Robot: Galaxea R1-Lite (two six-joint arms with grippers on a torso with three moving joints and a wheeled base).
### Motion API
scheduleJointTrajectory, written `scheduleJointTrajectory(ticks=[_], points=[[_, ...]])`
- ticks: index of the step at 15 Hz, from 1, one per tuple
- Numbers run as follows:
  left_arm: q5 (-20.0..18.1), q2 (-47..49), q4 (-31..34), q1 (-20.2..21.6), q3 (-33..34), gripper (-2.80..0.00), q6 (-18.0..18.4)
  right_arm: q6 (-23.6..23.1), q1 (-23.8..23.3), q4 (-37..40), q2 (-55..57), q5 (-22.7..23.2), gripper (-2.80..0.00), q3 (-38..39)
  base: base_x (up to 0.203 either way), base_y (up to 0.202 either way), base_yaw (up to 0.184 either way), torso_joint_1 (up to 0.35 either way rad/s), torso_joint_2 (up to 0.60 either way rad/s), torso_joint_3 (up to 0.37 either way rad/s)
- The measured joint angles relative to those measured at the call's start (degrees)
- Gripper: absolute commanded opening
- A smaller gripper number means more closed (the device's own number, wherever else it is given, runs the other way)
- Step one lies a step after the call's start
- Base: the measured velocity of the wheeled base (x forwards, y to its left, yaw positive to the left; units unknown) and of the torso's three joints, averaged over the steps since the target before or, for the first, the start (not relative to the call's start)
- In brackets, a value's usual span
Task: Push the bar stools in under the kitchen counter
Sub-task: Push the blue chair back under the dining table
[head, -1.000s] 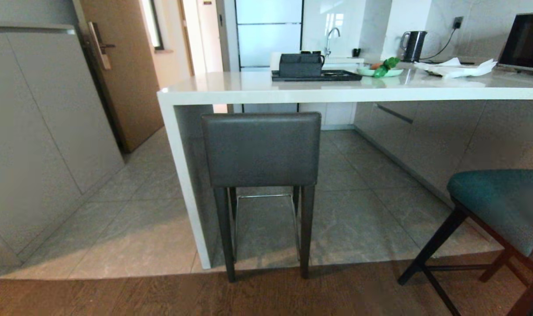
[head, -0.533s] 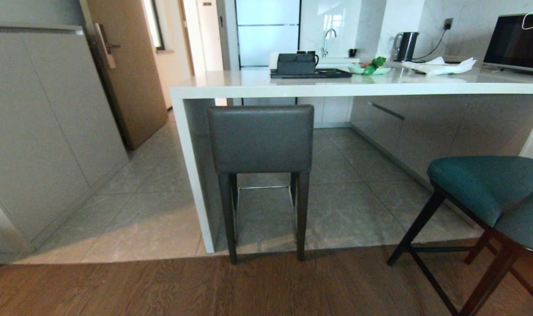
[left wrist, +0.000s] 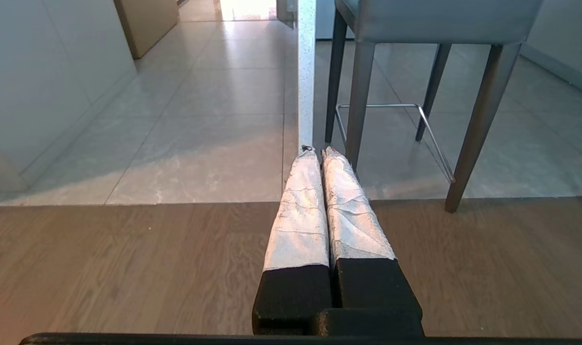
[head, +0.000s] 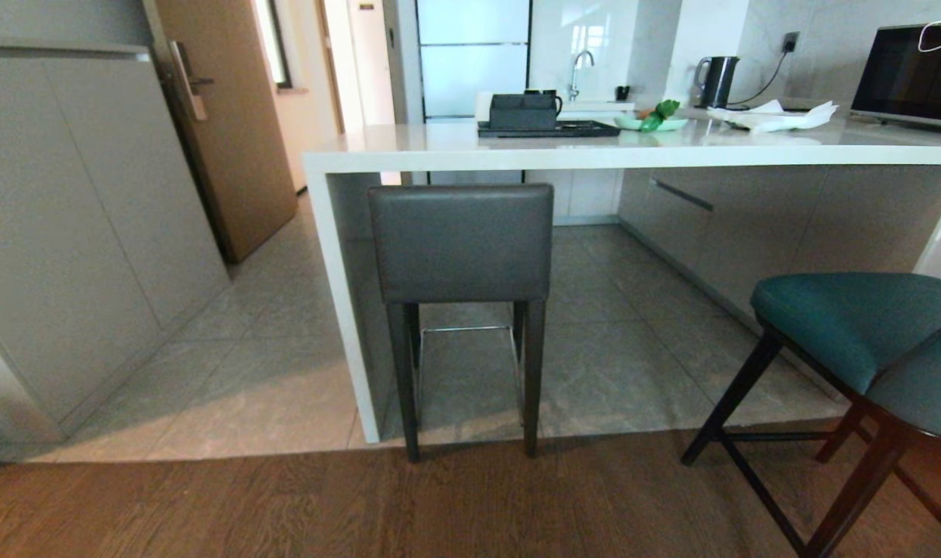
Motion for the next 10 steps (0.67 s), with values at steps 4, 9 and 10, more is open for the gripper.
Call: scheduleJointTrajectory(ticks=[4, 9, 10], points=[[-0.1, 0.0, 0.0, 0.0, 0.0, -2.80, 0.0, 0.0, 0.0, 0.0, 0.0, 0.0, -2.80, 0.0, 0.000, -0.120, 0.006, 0.003, 0.00, 0.000], [-0.1, 0.0, 0.0, 0.0, 0.0, -2.80, 0.0, 0.0, 0.0, 0.0, 0.0, 0.0, -2.80, 0.0, 0.000, -0.198, 0.000, 0.002, 0.00, 0.002], [-0.1, 0.0, 0.0, 0.0, 0.0, -2.80, 0.0, 0.0, 0.0, 0.0, 0.0, 0.0, -2.80, 0.0, 0.000, -0.191, 0.000, -0.002, 0.01, 0.002]])
